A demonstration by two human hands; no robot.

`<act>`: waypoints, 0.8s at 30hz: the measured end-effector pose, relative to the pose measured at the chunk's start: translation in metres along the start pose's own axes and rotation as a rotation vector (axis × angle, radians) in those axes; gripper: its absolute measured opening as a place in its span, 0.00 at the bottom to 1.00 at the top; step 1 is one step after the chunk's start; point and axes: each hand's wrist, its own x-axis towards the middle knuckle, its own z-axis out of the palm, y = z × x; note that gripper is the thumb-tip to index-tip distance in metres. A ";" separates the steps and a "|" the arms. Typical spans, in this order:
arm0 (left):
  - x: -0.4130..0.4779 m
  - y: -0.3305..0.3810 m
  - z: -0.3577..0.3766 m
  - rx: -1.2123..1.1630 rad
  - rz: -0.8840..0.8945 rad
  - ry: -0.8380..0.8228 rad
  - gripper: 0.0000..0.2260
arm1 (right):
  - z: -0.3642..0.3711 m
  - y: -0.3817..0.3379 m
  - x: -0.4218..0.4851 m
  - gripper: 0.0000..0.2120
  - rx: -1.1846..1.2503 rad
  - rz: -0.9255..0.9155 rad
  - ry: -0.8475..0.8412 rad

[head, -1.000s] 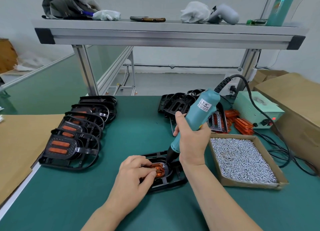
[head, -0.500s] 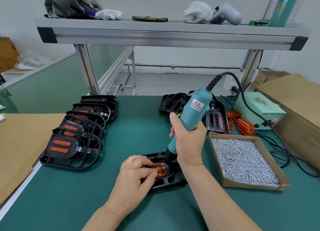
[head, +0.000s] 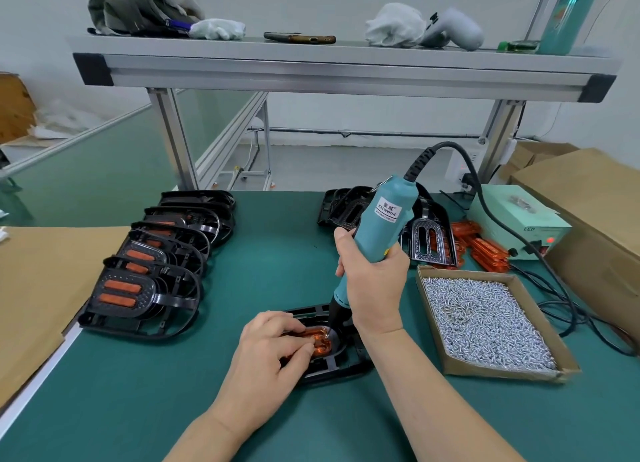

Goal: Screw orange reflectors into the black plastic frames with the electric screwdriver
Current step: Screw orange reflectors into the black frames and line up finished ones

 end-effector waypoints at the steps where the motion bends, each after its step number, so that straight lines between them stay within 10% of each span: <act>1: 0.000 0.000 0.000 0.000 -0.001 -0.001 0.12 | -0.001 0.001 0.000 0.13 0.004 -0.001 0.006; 24: 0.000 0.003 -0.003 -0.008 -0.048 -0.048 0.08 | -0.021 -0.015 0.014 0.16 0.117 0.016 0.028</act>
